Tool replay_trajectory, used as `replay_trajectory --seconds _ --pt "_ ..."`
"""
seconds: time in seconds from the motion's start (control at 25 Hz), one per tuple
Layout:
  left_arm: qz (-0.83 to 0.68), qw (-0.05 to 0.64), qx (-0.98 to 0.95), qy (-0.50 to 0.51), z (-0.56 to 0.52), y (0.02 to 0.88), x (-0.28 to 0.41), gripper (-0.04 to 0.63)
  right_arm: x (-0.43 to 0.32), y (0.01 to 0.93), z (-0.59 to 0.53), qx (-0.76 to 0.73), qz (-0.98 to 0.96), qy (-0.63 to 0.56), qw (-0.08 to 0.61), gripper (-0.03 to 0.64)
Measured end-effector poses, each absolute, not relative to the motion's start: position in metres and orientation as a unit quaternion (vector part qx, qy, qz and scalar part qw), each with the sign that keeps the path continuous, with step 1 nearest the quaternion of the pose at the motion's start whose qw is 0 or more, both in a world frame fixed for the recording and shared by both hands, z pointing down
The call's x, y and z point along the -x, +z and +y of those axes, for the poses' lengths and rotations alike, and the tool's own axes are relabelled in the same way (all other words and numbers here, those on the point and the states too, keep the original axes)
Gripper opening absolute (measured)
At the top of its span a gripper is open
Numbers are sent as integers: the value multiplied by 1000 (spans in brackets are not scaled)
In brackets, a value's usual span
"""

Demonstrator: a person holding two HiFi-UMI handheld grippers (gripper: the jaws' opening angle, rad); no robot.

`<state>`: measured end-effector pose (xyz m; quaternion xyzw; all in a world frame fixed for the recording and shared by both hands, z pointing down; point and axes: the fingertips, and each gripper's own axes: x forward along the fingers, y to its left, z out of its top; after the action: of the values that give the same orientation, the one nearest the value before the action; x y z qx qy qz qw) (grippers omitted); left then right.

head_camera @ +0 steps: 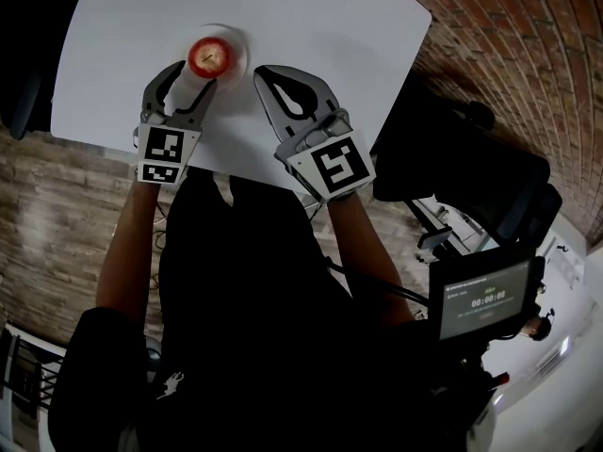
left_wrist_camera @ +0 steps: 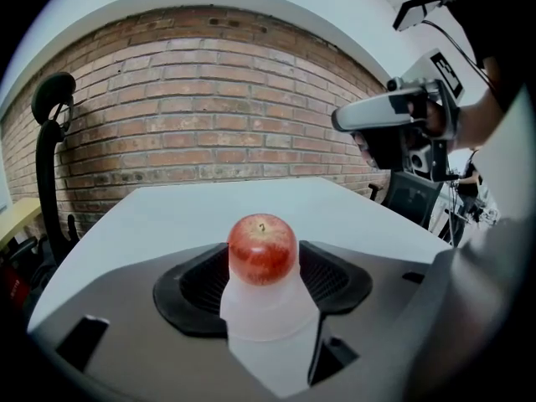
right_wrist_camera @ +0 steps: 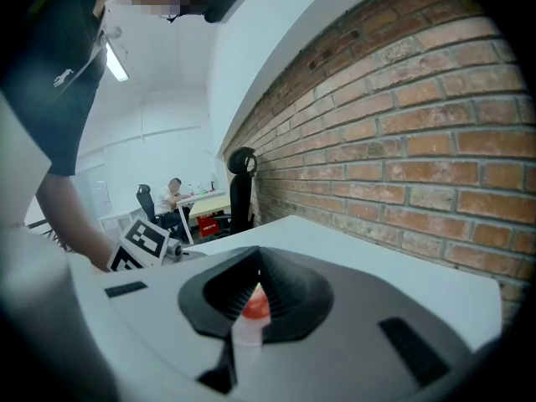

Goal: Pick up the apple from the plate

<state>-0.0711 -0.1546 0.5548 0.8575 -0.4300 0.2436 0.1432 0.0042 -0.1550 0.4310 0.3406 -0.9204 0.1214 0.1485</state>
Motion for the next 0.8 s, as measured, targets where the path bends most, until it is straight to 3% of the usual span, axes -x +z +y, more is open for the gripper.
replay_trajectory --seconds 0.8 --pt "-421 128 -856 271 -160 569 68 413 -3 432 -156 -343 -919 125 150 3"
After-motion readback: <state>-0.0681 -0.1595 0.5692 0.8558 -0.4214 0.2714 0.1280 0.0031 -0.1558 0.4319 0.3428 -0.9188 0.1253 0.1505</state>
